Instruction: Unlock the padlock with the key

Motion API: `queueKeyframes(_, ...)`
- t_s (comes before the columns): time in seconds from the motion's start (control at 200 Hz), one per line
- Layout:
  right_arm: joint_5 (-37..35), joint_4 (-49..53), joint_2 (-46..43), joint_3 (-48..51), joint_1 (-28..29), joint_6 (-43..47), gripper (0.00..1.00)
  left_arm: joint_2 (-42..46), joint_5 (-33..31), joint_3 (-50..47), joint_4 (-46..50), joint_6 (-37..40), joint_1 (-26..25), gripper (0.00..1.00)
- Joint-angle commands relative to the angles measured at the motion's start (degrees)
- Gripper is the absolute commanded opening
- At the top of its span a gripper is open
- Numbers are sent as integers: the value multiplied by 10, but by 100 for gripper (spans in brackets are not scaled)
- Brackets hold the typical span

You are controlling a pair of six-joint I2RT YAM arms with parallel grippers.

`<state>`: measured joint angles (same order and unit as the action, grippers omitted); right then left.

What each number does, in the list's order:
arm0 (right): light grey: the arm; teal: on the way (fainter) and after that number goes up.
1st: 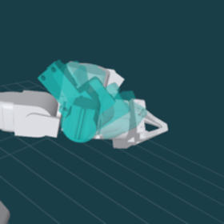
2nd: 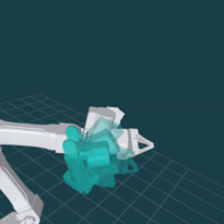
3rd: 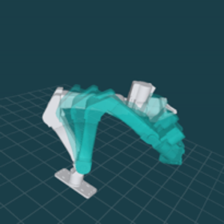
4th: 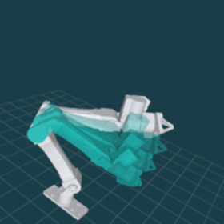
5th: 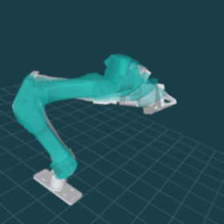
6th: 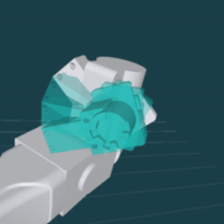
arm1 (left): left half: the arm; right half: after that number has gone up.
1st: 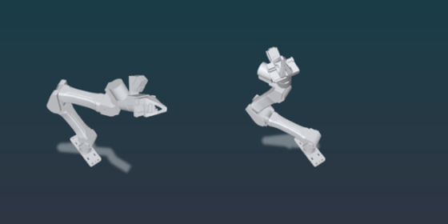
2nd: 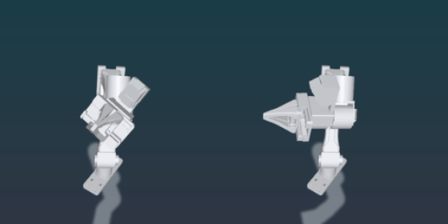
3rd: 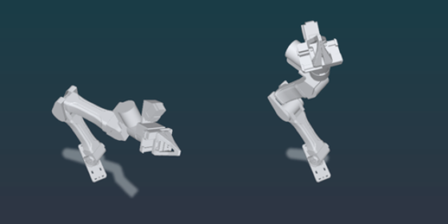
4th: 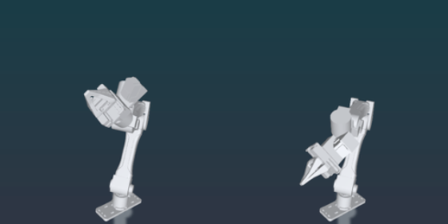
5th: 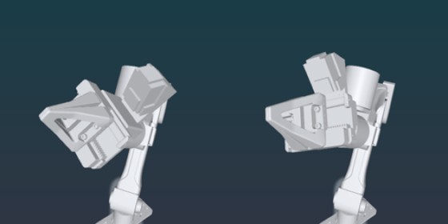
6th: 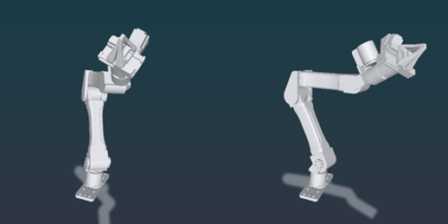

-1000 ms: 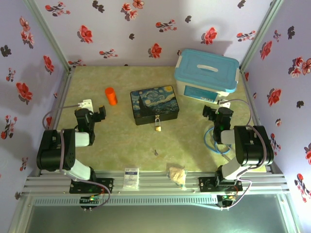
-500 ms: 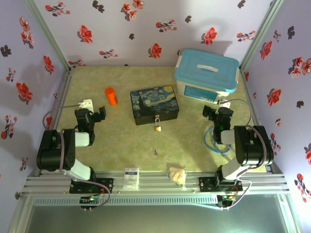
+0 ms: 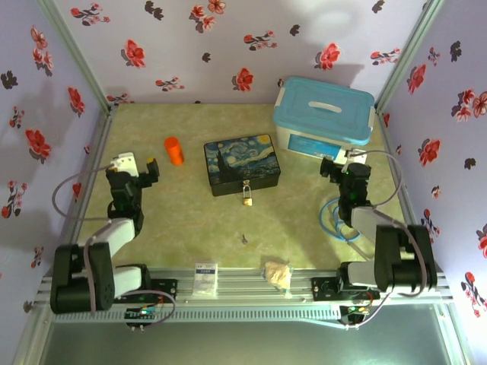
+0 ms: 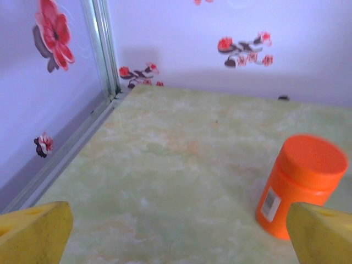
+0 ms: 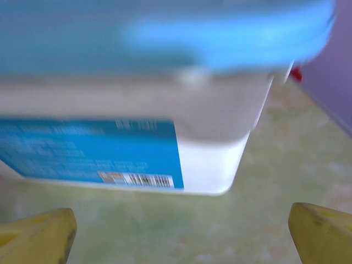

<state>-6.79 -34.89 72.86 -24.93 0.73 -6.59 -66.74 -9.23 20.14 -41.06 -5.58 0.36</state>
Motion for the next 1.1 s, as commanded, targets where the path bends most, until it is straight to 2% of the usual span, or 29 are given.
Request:
queueKeyframes(0.0, -8, 116, -69, -32, -2, -71, 99, 65, -13, 14, 86, -125, 1, 100)
queueKeyframes(0.04, -7, 162, -89, -46, -3, -108, 99, 88, 3, 13, 106, -183, 7, 100)
queueKeyframes(0.08, 6, 202, -101, -58, -4, -144, 99, 105, 48, 8, 109, -201, 13, 100)
queueKeyframes(0.13, 58, 236, -110, -69, -4, -157, 99, 119, 97, -3, 92, -222, 15, 100)
queueKeyframes(0.195, 135, 270, -117, -80, -4, -161, 99, 133, 131, -14, 92, -274, 17, 100)
queueKeyframes(0.28, 201, 292, -123, -76, -1, -185, 99, 152, 176, -5, 155, -330, 15, 100)
queueKeyframes(0.35, 227, 307, -126, -69, 19, -203, 99, 164, 200, 13, 221, -327, -10, 100)
queueKeyframes(0.49, 154, 413, -133, -84, 128, -177, 97, 185, 200, 40, 334, -311, -82, 100)
queueKeyframes(0.665, 93, 452, -131, -74, 286, -198, 92, 194, 199, 45, 395, -303, -191, 100)
queueKeyframes(0.785, 52, 456, -117, -68, 391, -233, 82, 187, 198, 41, 388, -311, -262, 100)
queueKeyframes(0.95, 34, 410, -80, -51, 512, -298, 66, 166, 192, 33, 364, -345, -327, 99)
queueKeyframes(1.015, 21, 401, -60, -54, 551, -311, 63, 149, 189, 32, 355, -353, -354, 98)
queueKeyframes(1.095, 25, 379, -30, -50, 581, -333, 51, 131, 181, 28, 345, -364, -381, 98)
